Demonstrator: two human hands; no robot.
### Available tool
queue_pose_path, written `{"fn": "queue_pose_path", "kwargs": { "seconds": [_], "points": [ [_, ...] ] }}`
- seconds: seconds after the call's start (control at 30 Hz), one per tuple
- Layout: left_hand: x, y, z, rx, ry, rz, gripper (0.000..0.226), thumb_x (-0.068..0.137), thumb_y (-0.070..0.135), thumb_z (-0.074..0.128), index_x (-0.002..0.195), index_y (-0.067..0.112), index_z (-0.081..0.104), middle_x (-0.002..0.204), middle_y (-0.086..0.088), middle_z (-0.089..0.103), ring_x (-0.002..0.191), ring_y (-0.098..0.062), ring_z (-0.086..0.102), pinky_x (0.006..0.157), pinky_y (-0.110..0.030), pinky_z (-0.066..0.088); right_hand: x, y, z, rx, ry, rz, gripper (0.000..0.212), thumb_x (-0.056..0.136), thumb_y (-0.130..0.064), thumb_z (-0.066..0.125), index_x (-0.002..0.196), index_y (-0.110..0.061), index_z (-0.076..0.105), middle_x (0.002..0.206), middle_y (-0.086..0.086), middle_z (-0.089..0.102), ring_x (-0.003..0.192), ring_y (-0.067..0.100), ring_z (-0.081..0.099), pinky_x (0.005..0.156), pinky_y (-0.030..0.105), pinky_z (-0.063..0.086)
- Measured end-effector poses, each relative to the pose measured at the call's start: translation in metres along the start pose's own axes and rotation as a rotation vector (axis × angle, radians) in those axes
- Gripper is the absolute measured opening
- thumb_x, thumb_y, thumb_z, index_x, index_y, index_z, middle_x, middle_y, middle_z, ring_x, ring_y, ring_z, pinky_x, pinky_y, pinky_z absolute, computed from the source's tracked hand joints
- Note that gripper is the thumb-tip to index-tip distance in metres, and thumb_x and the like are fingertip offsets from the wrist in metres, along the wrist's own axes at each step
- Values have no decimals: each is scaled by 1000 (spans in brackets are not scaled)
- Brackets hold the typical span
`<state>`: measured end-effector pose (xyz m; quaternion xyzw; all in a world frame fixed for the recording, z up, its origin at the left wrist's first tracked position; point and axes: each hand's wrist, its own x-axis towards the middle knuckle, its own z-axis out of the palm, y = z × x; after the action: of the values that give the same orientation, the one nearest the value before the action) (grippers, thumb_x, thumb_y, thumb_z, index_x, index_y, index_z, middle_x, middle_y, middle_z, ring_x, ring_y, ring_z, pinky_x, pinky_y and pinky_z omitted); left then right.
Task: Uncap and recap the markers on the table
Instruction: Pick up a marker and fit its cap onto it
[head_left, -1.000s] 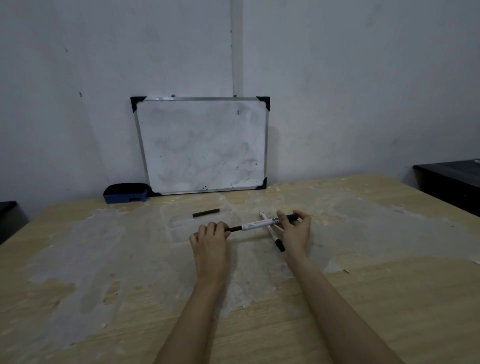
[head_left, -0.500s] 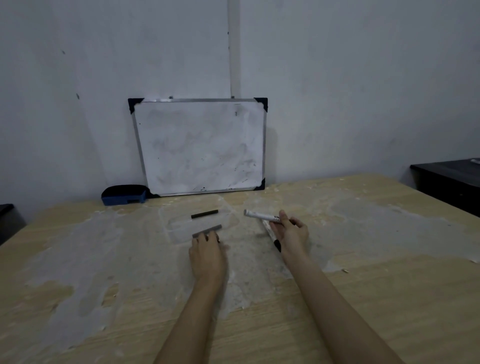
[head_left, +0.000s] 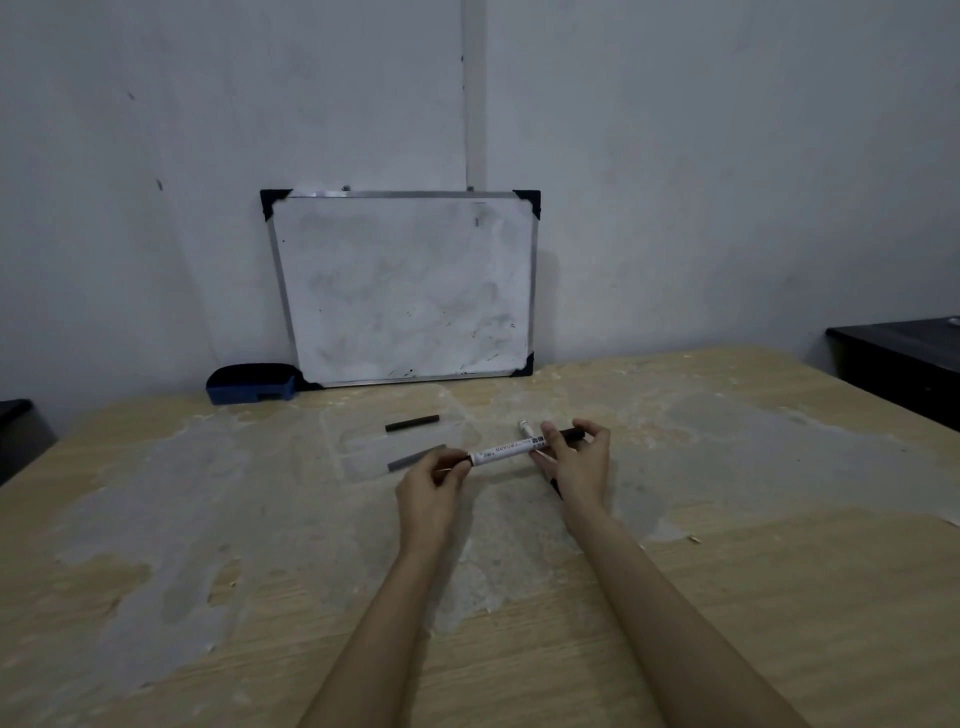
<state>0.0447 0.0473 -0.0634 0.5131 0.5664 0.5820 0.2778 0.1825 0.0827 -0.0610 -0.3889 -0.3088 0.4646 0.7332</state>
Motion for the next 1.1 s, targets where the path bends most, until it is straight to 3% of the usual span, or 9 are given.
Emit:
{"fn": "queue_pose_path", "kwargs": {
  "seconds": [0.1, 0.17, 0.27, 0.4, 0.57, 0.7, 0.8, 1.1],
  "points": [
    [3, -4, -3, -84, 21, -41, 13, 83, 5, 60, 94, 4, 67, 85, -5, 65, 77, -16, 59, 62, -12, 51, -4, -3, 3, 5, -15, 6, 32, 84, -1, 61, 100, -11, 35, 85, 2, 52, 94, 31, 59, 54, 16, 58],
    [5, -7, -3, -121, 9, -62, 15, 84, 7, 60, 96, 2, 67, 77, -5, 65, 69, -12, 58, 56, -8, 49, -5, -5, 4, -5, -27, 0, 31, 84, -2, 61, 100, -11, 36, 83, 2, 52, 91, 31, 59, 52, 15, 57],
    [6, -8, -1, -142, 18, -87, 20, 85, 9, 59, 100, -1, 67, 73, -5, 64, 65, -10, 58, 64, -17, 50, -8, -5, 6, -47, -12, -10, 30, 84, -3, 61, 100, -10, 37, 83, 1, 52, 86, 28, 59, 49, 12, 56],
    [9, -5, -2, -446, -10, -147, 26, 86, -1, 54, 110, -6, 59, 89, -11, 64, 60, -2, 66, 62, -7, 55, -11, -5, 12, 24, 35, -6, 30, 84, -2, 61, 99, -11, 36, 82, 2, 52, 73, 16, 61, 50, 14, 57],
    [9, -5, -6, -534, 9, -180, 25, 89, 2, 49, 109, -12, 57, 79, -6, 60, 66, -8, 60, 57, -6, 53, -20, -9, 19, -115, -78, -106, 30, 83, -5, 63, 94, -13, 36, 84, 8, 53, 70, 13, 62, 51, 16, 58],
    [9, -8, -7, -566, 6, -207, 26, 91, 0, 45, 109, -14, 55, 82, -6, 61, 61, -6, 66, 57, -6, 53, -31, -8, 24, -272, -174, -251, 37, 79, -4, 68, 91, -15, 34, 79, 3, 54, 71, 14, 65, 56, 18, 59],
    [8, -10, -7, -550, -7, -193, 26, 90, -1, 47, 109, -15, 56, 85, -6, 63, 58, 1, 68, 60, -7, 55, -33, -5, 23, -252, -104, -224, 37, 79, -2, 68, 90, -13, 34, 81, 2, 53, 71, 14, 64, 53, 15, 58],
    [9, -15, -7, -484, -16, -205, 26, 89, 1, 49, 110, -12, 57, 81, -6, 65, 56, 0, 68, 60, -7, 55, -35, 1, 22, -294, -73, -207, 37, 78, -1, 68, 89, -12, 35, 82, 3, 53, 69, 13, 63, 51, 16, 58]
  ]
}}
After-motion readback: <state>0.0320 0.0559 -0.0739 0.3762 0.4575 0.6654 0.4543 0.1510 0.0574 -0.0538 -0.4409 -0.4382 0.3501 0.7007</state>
